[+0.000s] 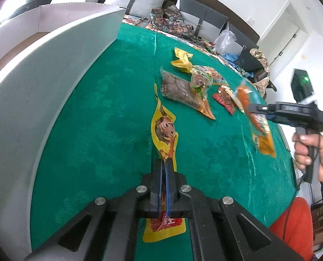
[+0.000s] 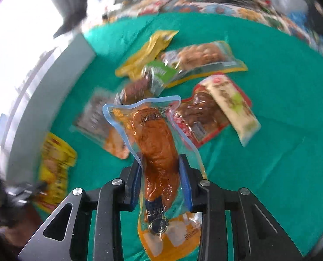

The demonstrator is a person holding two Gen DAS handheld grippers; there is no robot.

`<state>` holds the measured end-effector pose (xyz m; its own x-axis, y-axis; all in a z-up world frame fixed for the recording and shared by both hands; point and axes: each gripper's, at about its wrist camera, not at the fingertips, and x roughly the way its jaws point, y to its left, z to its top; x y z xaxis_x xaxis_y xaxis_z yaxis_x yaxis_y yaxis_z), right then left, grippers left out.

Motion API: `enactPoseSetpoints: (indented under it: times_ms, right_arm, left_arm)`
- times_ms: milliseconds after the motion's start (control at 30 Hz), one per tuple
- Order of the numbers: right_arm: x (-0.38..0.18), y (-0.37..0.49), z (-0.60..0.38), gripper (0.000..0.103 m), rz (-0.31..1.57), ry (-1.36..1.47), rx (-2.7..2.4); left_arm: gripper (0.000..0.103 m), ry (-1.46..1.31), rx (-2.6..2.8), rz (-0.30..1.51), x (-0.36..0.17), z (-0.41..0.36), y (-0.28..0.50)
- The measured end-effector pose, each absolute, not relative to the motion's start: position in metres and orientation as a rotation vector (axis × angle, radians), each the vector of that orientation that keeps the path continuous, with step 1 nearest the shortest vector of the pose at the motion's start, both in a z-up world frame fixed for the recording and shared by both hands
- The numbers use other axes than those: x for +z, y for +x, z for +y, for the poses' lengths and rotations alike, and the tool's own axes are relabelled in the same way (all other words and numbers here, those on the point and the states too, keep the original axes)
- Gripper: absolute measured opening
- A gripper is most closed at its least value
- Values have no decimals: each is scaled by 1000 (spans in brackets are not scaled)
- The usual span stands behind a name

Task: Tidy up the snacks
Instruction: 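Grasp the clear orange sausage bag with the right tool while the left tool holds the yellow packet, then carry both packets over the white box and open both tools to drop them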

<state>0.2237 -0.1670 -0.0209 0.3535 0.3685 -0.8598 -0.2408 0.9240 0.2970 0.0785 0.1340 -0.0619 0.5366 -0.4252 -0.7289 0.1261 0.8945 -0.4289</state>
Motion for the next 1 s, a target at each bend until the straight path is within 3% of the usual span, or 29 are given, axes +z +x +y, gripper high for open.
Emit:
enactPoseSetpoints:
  times_ms: [100,133,167,200,233,267,500,567,600,633,833,1000]
  right_arm:
    - [-11,214,-190,32,1117,271,419]
    - [-10,211,-196,32,1111,311,428]
    - [-9,208,-203,33,1104,350,436]
    - [-8,204,-207,33,1098,381,444]
    - [-7,200,-210,33,1094,403,449]
    - [-8,194,-205,33,1092,412,451]
    - [-11,176,-189,33,1082,449,496]
    - [-8,173,-182,33,1074,456,517]
    - [-6,171,-180,33,1070,457,523]
    - [-4,170,-178,33,1066,461,529]
    - [9,165,-172,33,1049,519,578]
    - [18,168,-157,33,1056,570,623]
  left_arm:
    - [4,-399,-332,969,-64,142,81]
    - [16,-404,-328,974,-65,144,81]
    - [42,-404,-329,977,-64,146,81]
    - [58,-398,-326,975,-62,146,81]
    - [80,-383,-317,963,-59,145,80]
    - [86,-346,-311,946,-55,139,80]
    - [87,101,-135,1083,-82,84,102]
    - [53,121,-203,1067,-76,73,96]
    - [50,145,-216,1073,-74,69,93]
    - [41,190,-219,1049,-70,65,89]
    - [38,-185,-287,1043,-64,120,82]
    - [38,-532,-381,913,-16,166,68]
